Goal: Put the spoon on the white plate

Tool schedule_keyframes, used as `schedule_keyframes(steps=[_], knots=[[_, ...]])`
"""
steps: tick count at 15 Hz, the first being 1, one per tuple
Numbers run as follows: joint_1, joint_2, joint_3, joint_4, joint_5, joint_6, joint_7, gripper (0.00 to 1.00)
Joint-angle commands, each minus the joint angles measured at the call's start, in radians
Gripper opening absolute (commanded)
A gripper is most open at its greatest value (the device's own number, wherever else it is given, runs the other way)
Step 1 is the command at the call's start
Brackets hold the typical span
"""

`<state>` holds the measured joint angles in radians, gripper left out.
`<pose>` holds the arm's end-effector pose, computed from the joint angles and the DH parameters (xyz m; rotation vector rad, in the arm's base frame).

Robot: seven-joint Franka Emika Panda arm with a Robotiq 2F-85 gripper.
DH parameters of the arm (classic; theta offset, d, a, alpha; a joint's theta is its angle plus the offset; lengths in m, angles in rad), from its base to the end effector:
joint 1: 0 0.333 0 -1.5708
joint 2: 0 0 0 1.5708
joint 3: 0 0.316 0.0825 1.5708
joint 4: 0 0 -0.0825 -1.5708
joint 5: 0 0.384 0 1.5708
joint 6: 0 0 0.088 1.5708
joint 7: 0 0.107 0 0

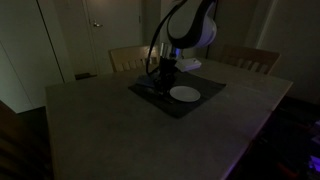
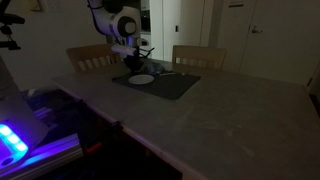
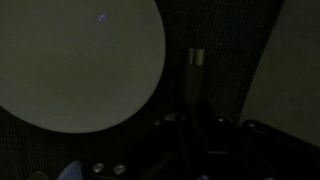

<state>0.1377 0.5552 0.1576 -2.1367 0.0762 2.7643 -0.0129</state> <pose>0.5500 0.1657 0.1512 -3.0011 -0.3190 -0.0902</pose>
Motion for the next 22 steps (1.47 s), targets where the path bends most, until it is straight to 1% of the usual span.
schedule_keyframes(steps=[1,6,9,12,14,17,19,22], knots=[[-0.011,-0.032,0.020,-0.010,0.004,0.005,-0.012,0.04],[-0.029,-0.077,0.045,-0.025,0.014,-0.031,-0.036,0.04],[-0.032,-0.125,0.035,-0.063,0.011,-0.043,-0.035,0.04],[-0.053,-0.183,0.028,-0.119,0.018,-0.063,-0.038,0.04],[-0.073,-0.213,0.029,-0.150,0.028,-0.114,-0.051,0.04],[-0.077,-0.236,0.001,-0.190,0.035,-0.174,-0.019,0.04],[-0.077,-0.234,-0.014,-0.210,0.037,-0.190,-0.006,0.04],[-0.068,-0.210,-0.042,-0.243,0.030,-0.143,0.037,0.04]])
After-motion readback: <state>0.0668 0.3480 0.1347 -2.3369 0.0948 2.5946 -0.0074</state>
